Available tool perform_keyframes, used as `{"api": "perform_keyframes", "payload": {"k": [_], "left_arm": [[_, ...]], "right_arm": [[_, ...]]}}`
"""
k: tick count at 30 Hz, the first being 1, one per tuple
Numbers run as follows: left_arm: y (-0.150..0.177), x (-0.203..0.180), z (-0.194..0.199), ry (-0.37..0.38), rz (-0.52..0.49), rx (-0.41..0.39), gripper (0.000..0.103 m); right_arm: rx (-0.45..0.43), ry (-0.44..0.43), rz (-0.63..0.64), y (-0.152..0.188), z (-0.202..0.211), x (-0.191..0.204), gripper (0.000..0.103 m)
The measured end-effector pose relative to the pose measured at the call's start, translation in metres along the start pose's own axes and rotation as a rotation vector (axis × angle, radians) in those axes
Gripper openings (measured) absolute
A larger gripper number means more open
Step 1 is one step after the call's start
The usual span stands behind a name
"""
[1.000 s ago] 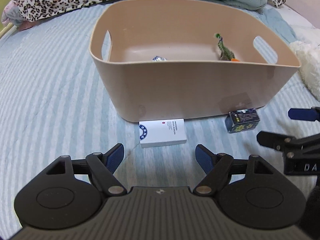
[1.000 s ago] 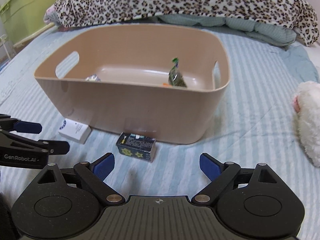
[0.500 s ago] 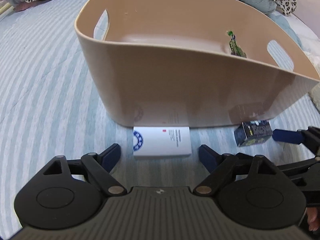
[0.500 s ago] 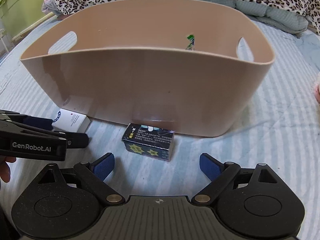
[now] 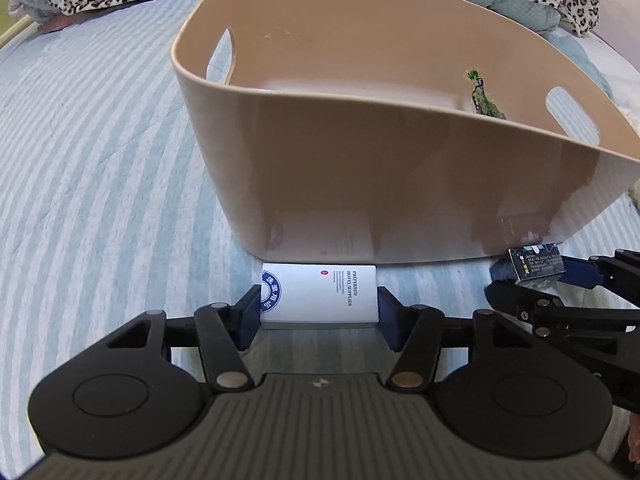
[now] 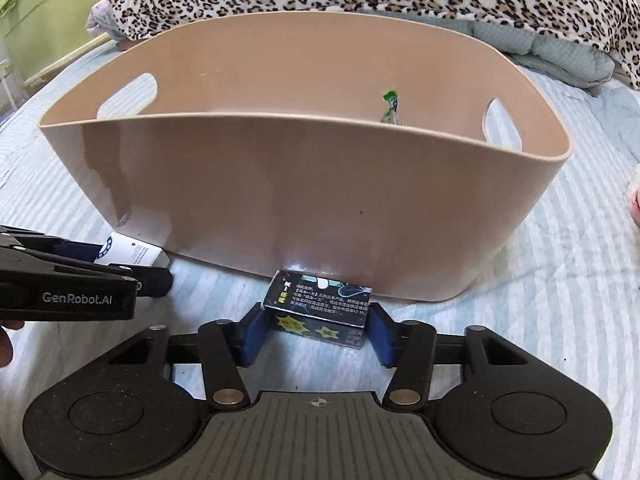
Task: Organize objects
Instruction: 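Grasp the white box with left tool while right tool grasps star box, then lower the white box into basket with left tool while right tool drops star box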
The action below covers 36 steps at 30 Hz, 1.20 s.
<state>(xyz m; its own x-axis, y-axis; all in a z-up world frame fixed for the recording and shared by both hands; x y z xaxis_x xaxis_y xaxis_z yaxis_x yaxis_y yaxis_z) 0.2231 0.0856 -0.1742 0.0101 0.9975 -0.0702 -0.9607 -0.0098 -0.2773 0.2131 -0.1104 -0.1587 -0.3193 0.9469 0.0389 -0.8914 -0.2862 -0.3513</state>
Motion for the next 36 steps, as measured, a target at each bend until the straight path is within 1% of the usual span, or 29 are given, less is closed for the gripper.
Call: {"api": "perform_keyframes", "payload": {"k": [3, 7, 12, 14, 15, 20, 22, 27, 33, 36], "left_arm": [[0.005, 0.001, 0.005, -0.011, 0.003, -0.007, 0.06], [0.013, 0.0, 0.018, -0.023, -0.021, -0.024, 0.06], [0.023, -0.004, 0.044, -0.048, -0.065, -0.082, 0.06], [0.026, -0.007, 0.055, -0.046, -0.073, -0.103, 0.06], [0.028, -0.011, 0.058, -0.043, -0.075, -0.112, 0.06], [0.032, -0.03, 0.077, -0.045, -0.086, -0.165, 0.06], [0.037, -0.034, 0.092, -0.043, -0.09, -0.189, 0.06], [0.034, -0.04, 0.128, -0.032, -0.089, -0.261, 0.06], [0.01, -0.046, 0.16, -0.043, -0.085, -0.349, 0.06], [-0.004, -0.048, 0.168, -0.04, -0.075, -0.372, 0.06]], "right_arm": [[-0.002, 0.003, 0.01, 0.004, 0.006, 0.0, 0.049], [-0.005, -0.006, 0.011, 0.01, 0.017, -0.001, 0.049], [-0.021, -0.019, 0.0, 0.02, 0.037, -0.013, 0.049], [-0.025, -0.032, -0.016, 0.022, 0.047, -0.018, 0.049], [-0.031, -0.034, -0.02, 0.017, 0.051, -0.024, 0.049], [-0.091, -0.045, -0.022, 0.013, 0.082, -0.032, 0.049], [-0.121, -0.049, -0.021, 0.014, 0.092, -0.032, 0.049], [-0.194, -0.053, -0.017, 0.007, 0.125, -0.037, 0.049], [-0.284, -0.046, -0.025, -0.011, 0.157, -0.047, 0.049], [-0.312, -0.041, -0.037, -0.025, 0.165, -0.053, 0.049]]}}
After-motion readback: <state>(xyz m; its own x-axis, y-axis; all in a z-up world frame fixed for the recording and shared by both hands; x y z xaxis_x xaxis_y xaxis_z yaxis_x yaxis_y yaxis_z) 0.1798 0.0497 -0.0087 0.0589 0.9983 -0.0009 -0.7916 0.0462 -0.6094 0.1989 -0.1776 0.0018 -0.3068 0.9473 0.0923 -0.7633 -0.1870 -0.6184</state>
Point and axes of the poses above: each gripper's, at about its wrist camera, not at the fingertips, and z roughly against the way its jaws point, x to its left, y to its underside, the point moved 4 cm from there along -z, roughly the way its jaws point, and after that the axes turned 15 degrees about x, right-handed, at the moved point
